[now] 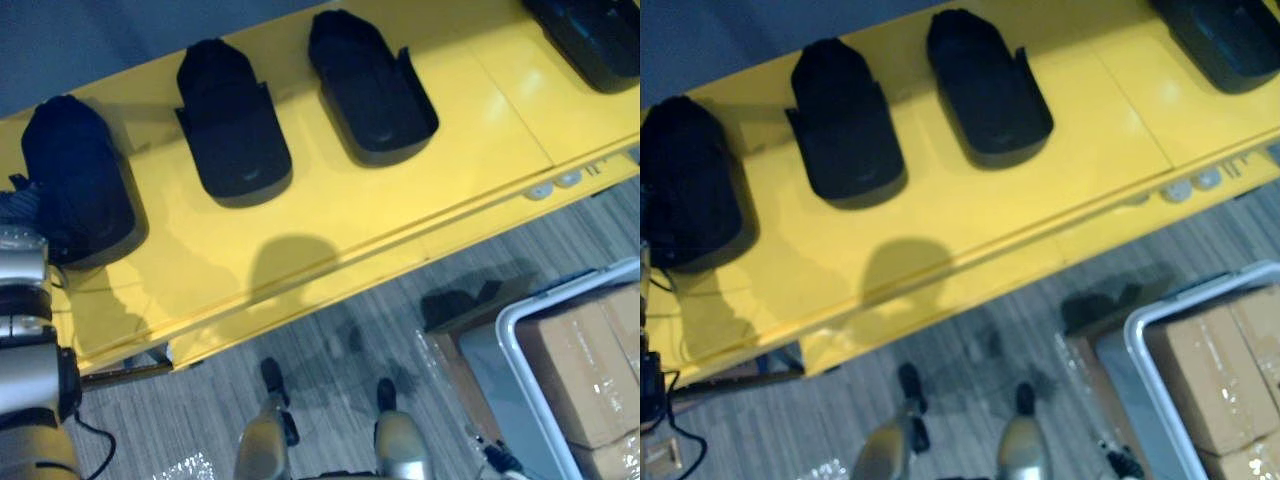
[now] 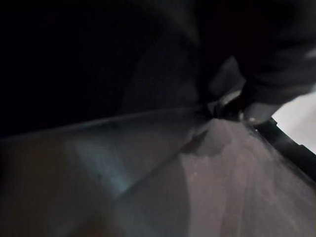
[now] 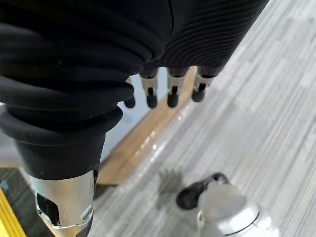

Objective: Walk over and take plastic housings, then place them on the shelf

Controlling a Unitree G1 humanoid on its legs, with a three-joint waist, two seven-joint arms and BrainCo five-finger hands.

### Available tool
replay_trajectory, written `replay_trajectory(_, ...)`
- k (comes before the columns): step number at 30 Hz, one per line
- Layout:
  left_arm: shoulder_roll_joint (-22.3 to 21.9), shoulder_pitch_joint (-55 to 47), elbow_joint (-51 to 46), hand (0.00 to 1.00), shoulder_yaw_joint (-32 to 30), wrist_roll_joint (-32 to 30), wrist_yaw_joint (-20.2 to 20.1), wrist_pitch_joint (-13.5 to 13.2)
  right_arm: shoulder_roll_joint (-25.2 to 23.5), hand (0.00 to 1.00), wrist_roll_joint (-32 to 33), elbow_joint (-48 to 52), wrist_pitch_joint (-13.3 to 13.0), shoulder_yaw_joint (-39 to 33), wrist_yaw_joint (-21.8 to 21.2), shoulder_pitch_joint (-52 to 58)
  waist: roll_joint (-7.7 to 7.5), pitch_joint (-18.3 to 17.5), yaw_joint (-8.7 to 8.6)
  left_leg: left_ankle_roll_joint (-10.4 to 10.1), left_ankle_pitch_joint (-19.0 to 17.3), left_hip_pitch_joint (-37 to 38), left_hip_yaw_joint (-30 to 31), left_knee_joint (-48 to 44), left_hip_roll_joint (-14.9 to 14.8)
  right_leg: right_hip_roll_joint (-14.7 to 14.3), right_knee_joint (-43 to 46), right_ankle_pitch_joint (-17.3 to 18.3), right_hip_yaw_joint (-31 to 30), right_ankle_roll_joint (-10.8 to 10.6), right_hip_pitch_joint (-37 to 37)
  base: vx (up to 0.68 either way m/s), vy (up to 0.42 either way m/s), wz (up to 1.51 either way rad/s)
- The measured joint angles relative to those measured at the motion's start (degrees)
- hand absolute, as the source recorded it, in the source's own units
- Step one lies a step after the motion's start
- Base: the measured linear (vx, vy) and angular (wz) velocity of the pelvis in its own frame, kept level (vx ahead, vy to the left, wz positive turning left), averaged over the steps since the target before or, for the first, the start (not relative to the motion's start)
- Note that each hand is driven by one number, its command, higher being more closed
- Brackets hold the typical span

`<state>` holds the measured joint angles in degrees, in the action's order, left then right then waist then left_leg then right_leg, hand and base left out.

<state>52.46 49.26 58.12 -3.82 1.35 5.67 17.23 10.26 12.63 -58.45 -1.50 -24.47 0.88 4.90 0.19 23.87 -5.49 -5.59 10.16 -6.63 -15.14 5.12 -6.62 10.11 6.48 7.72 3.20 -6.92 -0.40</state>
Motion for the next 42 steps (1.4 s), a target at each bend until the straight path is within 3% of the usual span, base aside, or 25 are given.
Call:
replay_trajectory(13, 1.28, 0.25, 0.03, 0.00, -0.03, 0.03, 2.01, 1.43, 0.06, 0.00, -0.02, 0.08, -0.63, 0.00, -0.27, -1.09, 0.07, 0.13, 0.08, 0.01, 0.05, -0.08, 0.46, -0.31, 0.08, -0.06, 1.49, -0.28, -0.06, -0.41, -0.34, 0.03, -0.007, 0.02)
replay_trajectory(16, 1.28, 0.30, 0.67, 0.00, -0.20, 0.56, 7.54, 2.18, -0.03, 0.00, -0.04, -0.27, -0.81, 0.00, -0.29, -1.08, 0.22, 0.21, -0.04, 0.01, 0.05, 1.04, 0.50, -0.30, 0.10, -0.05, 1.85, -0.20, -0.06, -0.27, 0.57, -0.01, -0.003, 0.00)
replay_trajectory(17, 1.32, 0.45, 0.68, 0.00, -0.83, 0.83, 11.01, 1.92, -0.03, 0.00, -0.03, -0.56, -1.02, 0.00, -0.22, -1.08, 0.38, 0.28, 0.05, 0.02, 0.06, 1.17, 0.52, -0.30, 0.08, -0.05, 1.86, -0.16, -0.03, -0.22, 0.60, -0.04, -0.005, -0.02)
replay_trajectory(19, 1.32, 0.48, 0.65, 0.00, -2.20, 1.17, 13.98, 1.14, -0.06, 0.00, 0.01, -0.53, -1.22, 0.00, 0.08, -1.10, 0.51, 0.33, 0.04, 0.02, 0.06, 1.19, 0.54, -0.29, 0.08, -0.05, 1.87, -0.15, -0.03, -0.22, 0.59, -0.05, 0.002, -0.02)
replay_trajectory(22, 1.36, 0.51, -0.40, 0.00, -2.75, 3.93, 17.97, -1.80, -0.60, 0.00, 0.07, -0.58, -1.33, -0.01, 0.48, -1.03, 0.54, 0.31, 0.15, 0.02, 0.06, 1.52, 0.74, -0.27, 0.09, -0.02, 1.82, -0.05, 0.09, -0.26, 1.02, -0.06, 0.004, 0.01)
replay_trajectory(26, 1.37, 0.50, -4.24, 0.00, -2.74, 5.11, 19.19, -5.85, -2.16, 0.00, 0.07, -0.41, -1.38, -0.01, 0.48, -0.62, 0.66, 0.23, 0.50, 0.02, 0.07, 2.64, 1.37, 0.00, 0.18, 0.08, 1.03, 0.38, 1.02, -0.62, 2.82, -0.05, -0.018, 0.06)
replay_trajectory(31, 1.36, -1.11, -16.66, 0.00, -3.66, 5.61, 22.86, -13.45, -3.32, 0.00, 0.04, 0.77, -1.10, -0.12, 0.54, 2.29, 2.56, -1.78, 1.60, -0.05, 0.08, 2.82, 3.03, 0.03, 0.53, 0.08, -1.45, -0.03, 2.82, -1.21, 5.46, 0.00, -0.018, 0.14)
replay_trajectory(34, 1.07, -5.26, -26.00, 0.00, -6.70, 7.37, 24.09, -16.80, -4.52, 0.00, 0.02, 0.75, -0.98, -0.19, 0.57, 3.14, 2.53, -3.72, 1.73, -0.12, 0.03, 3.06, 3.80, 0.03, 0.75, 0.08, -2.55, -0.06, 4.23, -1.22, 6.96, 0.06, -0.038, 0.23)
replay_trajectory(35, 0.26, -9.08, -32.58, 0.00, -9.55, 7.58, 24.66, -18.69, -5.19, 0.00, -0.01, 0.75, -0.95, -0.29, 0.57, 3.28, 2.33, -4.98, 1.90, -0.17, -0.01, 3.64, 4.81, 0.03, 1.07, 0.16, -3.28, -0.01, 4.74, -1.11, 8.44, 0.08, -0.046, 0.23)
replay_trajectory(37, -1.17, -11.66, -36.67, 0.00, -11.09, 7.59, 24.61, -19.92, -5.55, 0.00, 0.00, 0.75, -0.95, -0.74, 0.61, 3.49, 2.39, -6.41, 2.35, -0.23, -0.06, 3.65, 5.39, 0.04, 1.29, 0.20, -3.51, 0.10, 5.12, -0.91, 9.06, 0.08, -0.039, 0.25)
replay_trajectory(40, -6.34, -20.72, -48.78, 0.00, -14.68, 7.67, 23.64, -23.01, -5.88, 0.00, 0.06, -0.23, -0.98, -1.30, 1.28, 3.54, 2.41, -10.28, 3.56, -0.29, -0.07, 3.44, 6.77, 0.02, 1.43, -0.01, -3.55, -0.17, 6.35, -0.49, 9.99, 0.07, -0.025, 0.27)
replay_trajectory(42, -10.74, -27.98, -56.80, 0.00, -16.20, 7.69, 20.80, -25.70, -5.85, 0.00, 0.09, -1.26, -0.98, -1.27, 1.83, 3.59, 2.09, -12.63, 4.98, -0.29, -0.07, 3.50, 6.96, 0.02, 1.35, -0.25, -3.55, -0.38, 6.47, -0.17, 10.42, 0.05, -0.012, 0.16)
